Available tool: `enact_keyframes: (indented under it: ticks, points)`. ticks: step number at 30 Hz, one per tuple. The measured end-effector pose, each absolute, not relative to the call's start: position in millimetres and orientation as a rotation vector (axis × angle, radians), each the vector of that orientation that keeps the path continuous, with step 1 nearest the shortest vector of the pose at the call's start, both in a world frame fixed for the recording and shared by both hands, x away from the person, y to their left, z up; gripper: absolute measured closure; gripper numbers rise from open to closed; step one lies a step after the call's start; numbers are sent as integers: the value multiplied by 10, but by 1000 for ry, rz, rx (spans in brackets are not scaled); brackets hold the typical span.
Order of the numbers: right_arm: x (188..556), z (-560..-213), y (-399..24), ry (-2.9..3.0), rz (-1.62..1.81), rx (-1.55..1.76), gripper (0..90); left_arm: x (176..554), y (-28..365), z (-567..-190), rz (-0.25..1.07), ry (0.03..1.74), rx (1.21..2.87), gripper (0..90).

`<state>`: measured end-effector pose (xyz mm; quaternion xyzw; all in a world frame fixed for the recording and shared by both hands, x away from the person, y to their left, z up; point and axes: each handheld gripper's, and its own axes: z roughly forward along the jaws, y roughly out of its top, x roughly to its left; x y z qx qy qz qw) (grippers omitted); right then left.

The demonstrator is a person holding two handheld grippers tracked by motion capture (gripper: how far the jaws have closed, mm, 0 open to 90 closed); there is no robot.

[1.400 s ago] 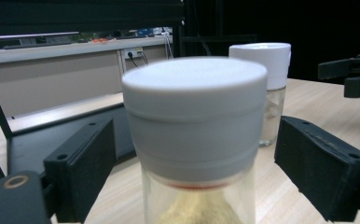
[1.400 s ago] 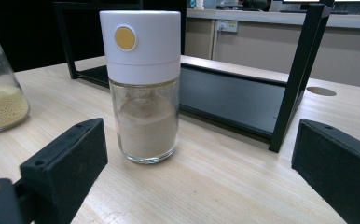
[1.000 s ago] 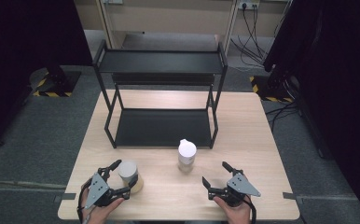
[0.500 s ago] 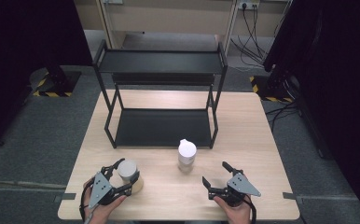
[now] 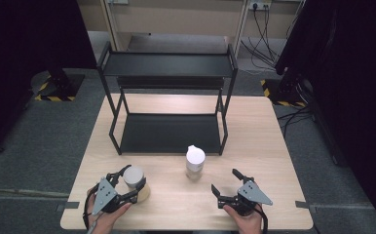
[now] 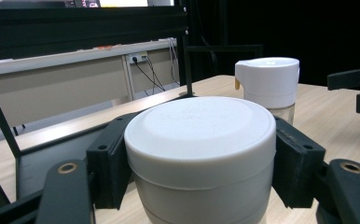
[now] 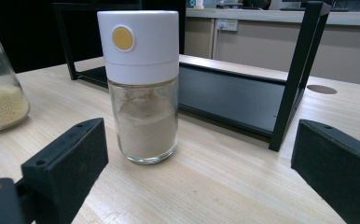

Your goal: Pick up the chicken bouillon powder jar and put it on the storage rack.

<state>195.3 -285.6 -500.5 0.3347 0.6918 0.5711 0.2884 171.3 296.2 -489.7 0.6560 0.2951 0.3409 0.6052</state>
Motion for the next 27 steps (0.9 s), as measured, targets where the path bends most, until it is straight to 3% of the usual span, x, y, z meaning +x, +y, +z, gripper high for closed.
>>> enact_keyframes:
  ticks: [27]
  points:
    - [1947, -5010, -2858, 1838, 1529, 907, 41, 1841, 2828, -4374, 820, 625, 1436, 320]
